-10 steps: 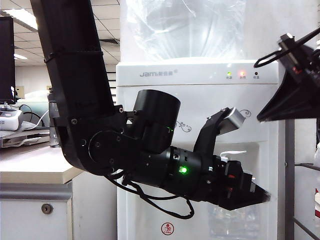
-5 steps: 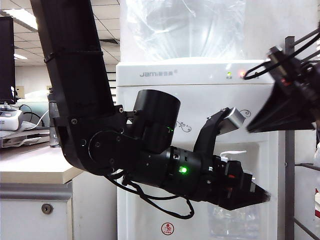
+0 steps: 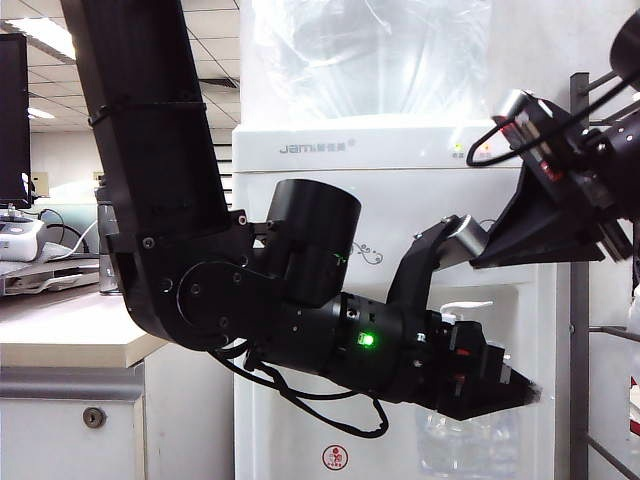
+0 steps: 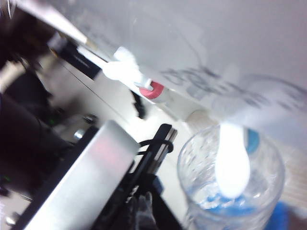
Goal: Pick up the plastic mug from the left desk, go to the cold water outlet of the water dispenser, press the vertical switch to get some water, then put the mug back on the desk.
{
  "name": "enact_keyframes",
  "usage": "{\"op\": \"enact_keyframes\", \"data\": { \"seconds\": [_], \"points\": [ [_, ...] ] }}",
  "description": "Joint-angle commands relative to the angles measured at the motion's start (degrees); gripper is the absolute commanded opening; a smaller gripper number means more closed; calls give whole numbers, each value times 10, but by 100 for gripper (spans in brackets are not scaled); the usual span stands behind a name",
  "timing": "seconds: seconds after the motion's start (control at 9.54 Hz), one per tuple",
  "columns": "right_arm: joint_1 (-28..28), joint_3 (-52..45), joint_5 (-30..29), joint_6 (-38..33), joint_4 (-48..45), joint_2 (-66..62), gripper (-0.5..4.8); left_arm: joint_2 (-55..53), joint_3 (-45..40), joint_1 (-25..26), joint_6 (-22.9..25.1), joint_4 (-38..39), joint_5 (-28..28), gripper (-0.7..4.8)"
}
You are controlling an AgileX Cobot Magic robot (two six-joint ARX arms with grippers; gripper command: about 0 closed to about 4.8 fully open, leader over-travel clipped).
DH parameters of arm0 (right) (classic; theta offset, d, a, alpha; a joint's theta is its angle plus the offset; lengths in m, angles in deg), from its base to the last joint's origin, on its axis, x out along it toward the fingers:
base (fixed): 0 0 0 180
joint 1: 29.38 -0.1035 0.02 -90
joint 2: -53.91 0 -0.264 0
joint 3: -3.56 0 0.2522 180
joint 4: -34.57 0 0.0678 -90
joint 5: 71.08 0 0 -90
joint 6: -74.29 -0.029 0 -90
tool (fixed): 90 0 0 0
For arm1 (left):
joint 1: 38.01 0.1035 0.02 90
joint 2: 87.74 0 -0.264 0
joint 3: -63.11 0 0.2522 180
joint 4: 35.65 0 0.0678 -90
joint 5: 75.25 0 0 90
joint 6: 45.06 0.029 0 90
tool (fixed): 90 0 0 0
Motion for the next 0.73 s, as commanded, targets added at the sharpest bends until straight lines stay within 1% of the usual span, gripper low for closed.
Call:
{"op": "enact_keyframes", "data": {
  "seconds": [0.1,0.42,0.73],
  "points": [
    [-5,2,39,66,-10,2,-1,5,3,-4,1,-33,14,-6],
    [-5,2,49,92,-8,2,-1,5,3,-4,1,-33,14,-6],
    [-5,2,58,97,15,2,-1,5,3,-4,1,-33,14,-6]
  ]
}}
